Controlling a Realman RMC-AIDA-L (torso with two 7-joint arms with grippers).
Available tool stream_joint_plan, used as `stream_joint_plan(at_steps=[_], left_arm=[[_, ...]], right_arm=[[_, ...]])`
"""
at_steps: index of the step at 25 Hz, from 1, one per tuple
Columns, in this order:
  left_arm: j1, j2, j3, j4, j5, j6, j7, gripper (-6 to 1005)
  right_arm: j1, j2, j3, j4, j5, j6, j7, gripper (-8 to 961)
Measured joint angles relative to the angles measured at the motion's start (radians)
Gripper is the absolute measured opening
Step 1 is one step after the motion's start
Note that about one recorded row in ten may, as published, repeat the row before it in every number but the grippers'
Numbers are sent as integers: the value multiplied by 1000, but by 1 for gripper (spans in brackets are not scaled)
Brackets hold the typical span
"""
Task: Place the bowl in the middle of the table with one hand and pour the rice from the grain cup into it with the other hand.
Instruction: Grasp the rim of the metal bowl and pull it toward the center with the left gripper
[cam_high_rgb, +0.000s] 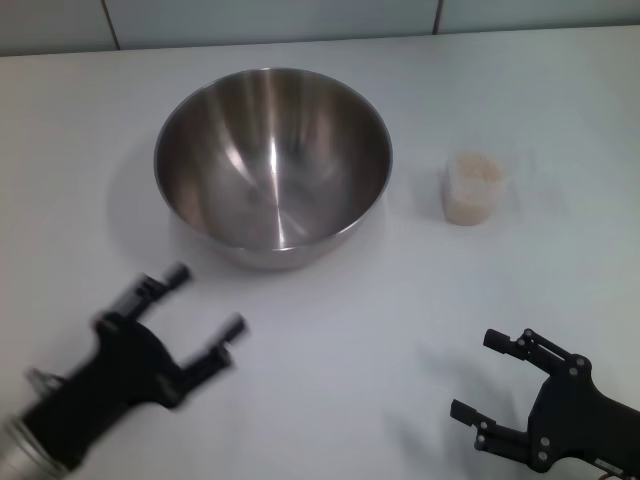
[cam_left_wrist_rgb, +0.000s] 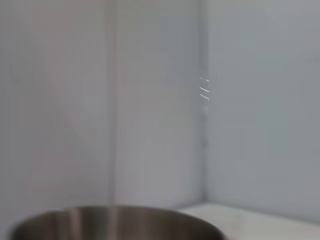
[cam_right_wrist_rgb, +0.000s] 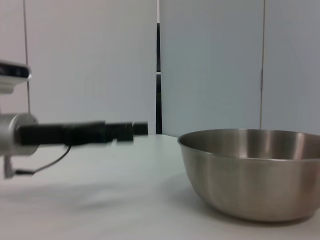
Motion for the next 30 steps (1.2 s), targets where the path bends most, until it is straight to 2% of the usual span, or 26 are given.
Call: stream_joint_plan(at_steps=[3,6,7,8,9,10,11,12,15,16,17,18,19,21,22,24,25,30], left_arm=[[-30,-4,-88,140,-3,29,-224,799],[-82,-6,-151,229,-4,-6,-418,794],[-106,-5,-159,273,-4,-28,-505,793],[-148,-7,-157,386,2,-64,-683,791],[-171,-11,-142,464,10,-74,-784,790],[-171,-11,-142,464,10,-74,-784,789],[-204,-16,-97,595,15,-87,-917,787],[-204,-16,-97,595,15,-87,-917,786],[-230,-19,58,769,19,-200,-1131,781],[-224,-19,197,872,18,-295,-1238,780],[-224,-19,197,872,18,-295,-1238,778],[-201,-19,341,976,14,-373,-1339,777],[-181,-17,447,1061,18,-426,-1428,776],[-167,-13,528,1124,33,-465,-1498,773],[-167,-13,528,1124,33,-465,-1498,771],[-149,-10,647,1226,106,-533,-1624,768],[-146,-10,676,1257,141,-550,-1664,767],[-165,-11,751,1297,208,-555,-1756,760]], right_arm=[[2,0,-4,2,0,0,2,828],[4,0,-4,3,0,0,2,828],[4,0,-3,4,0,0,3,828],[5,0,-3,5,0,-1,3,829],[5,0,-3,5,1,-1,3,829],[5,0,-3,5,1,-1,3,829],[6,0,-4,5,1,-2,4,829],[6,0,-4,5,1,-2,4,829],[7,-1,-3,9,1,-4,5,828],[7,-1,-2,11,1,-4,5,828],[7,-1,-2,11,1,-4,5,828],[6,-2,-2,11,1,-4,5,828],[6,-1,-3,11,1,-3,5,828],[6,0,-4,11,1,-2,6,828],[6,0,-4,11,1,-2,6,828],[7,0,-5,11,1,-2,6,828],[7,0,-6,11,1,-3,6,828],[8,-1,-5,10,0,-2,6,829]])
